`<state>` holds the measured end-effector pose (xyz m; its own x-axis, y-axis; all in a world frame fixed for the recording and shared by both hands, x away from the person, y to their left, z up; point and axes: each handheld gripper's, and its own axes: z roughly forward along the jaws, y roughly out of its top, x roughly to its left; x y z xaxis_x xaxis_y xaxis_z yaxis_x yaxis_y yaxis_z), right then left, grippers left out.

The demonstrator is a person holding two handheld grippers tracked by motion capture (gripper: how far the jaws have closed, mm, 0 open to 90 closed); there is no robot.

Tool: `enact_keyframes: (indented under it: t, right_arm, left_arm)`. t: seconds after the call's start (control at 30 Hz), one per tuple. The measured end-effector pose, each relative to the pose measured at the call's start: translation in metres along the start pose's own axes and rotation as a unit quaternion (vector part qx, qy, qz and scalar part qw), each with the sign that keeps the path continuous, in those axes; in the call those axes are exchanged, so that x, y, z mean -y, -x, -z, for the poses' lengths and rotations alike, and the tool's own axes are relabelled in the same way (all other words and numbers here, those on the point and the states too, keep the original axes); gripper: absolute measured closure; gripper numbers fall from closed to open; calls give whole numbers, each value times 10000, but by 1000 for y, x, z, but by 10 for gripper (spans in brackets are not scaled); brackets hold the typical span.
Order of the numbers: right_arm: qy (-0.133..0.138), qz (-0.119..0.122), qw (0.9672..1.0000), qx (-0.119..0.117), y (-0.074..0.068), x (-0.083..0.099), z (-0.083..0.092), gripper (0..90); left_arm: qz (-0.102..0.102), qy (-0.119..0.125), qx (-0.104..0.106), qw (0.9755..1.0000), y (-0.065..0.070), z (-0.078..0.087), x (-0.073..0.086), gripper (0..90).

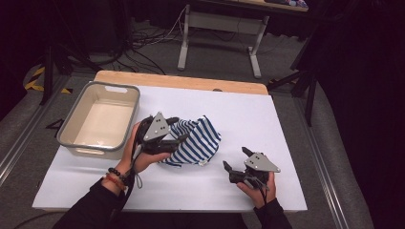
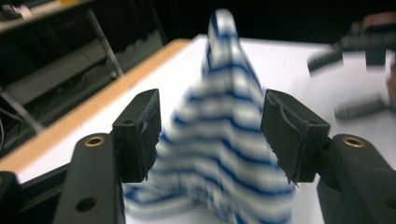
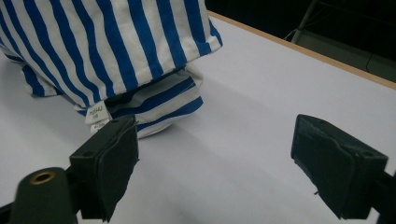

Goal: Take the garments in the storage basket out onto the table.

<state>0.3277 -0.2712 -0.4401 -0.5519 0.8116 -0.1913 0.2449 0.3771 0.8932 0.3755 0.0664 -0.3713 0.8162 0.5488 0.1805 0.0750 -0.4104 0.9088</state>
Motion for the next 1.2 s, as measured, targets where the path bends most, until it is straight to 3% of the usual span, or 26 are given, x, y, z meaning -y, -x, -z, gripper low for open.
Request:
enact_keyframes:
  t: [0.1, 0.2, 0.27, 0.3, 0.37, 0.43, 0.57, 0.6, 0.63, 0.67, 0.7, 0.77, 0.8, 0.93, 1.07, 1.2]
  right_arm:
    - [-123, -114, 9997, -168, 1, 0, -5, 193]
    - [-192, -134, 9994, -245, 2, -1, -8, 213]
    - [-326, -190, 9982, -475, 3, -5, -18, 258]
    - [-375, -185, 9978, -514, 4, -6, -21, 276]
    - [-462, -189, 9971, -576, 4, -7, -26, 281]
    - [-672, -143, 9942, -825, 3, -10, -39, 318]
    - [-903, 90, 9912, -961, 1, -10, -52, 345]
    - [-1018, 68, 9892, -1056, 2, -11, -62, 358]
    - [-1018, 68, 9892, -1056, 2, -11, -62, 377]
    - [-1101, -25, 9866, -1207, 4, -12, -69, 405]
    - [-1138, -8, 9860, -1221, 4, -13, -72, 415]
    - [-1132, 15, 9857, -1247, 3, -14, -73, 448]
    - [-1150, 72, 9849, -1291, 0, -14, -75, 536]
    - [-1157, 143, 9835, -1383, -2, -15, -75, 659]
    - [-1036, 199, 9836, -1460, -5, -15, -70, 833]
    - [-957, 170, 9854, -1398, -6, -17, -65, 843]
  left_arm:
    - [-107, -381, 33, 9992, 7, 4, 32, 345]
    - [-138, -575, 28, 9982, 8, 3, 45, 340]
    - [-44, -833, 144, 9964, 9, -1, 64, 337]
    - [-94, -966, 207, 9951, 10, -4, 68, 337]
    - [-148, -1046, 288, 9940, 11, -6, 71, 334]
    - [-160, -1159, 374, 9924, 11, -11, 75, 336]
    - [105, -1250, 523, 9907, 7, -17, 81, 363]
    - [161, -1246, 596, 9903, 6, -18, 82, 399]
    - [193, -1255, 620, 9900, 6, -18, 83, 399]
    - [195, -1259, 642, 9898, 6, -18, 83, 457]
    - [203, -1296, 669, 9891, 6, -18, 84, 468]
    - [192, -1365, 706, 9879, 6, -20, 86, 493]
    - [208, -1377, 749, 9874, 5, -21, 87, 522]
    - [291, -1415, 777, 9865, 3, -23, 89, 576]
    - [262, -1366, 759, 9874, 3, -20, 88, 774]
    - [201, -1364, 776, 9874, 3, -17, 87, 812]
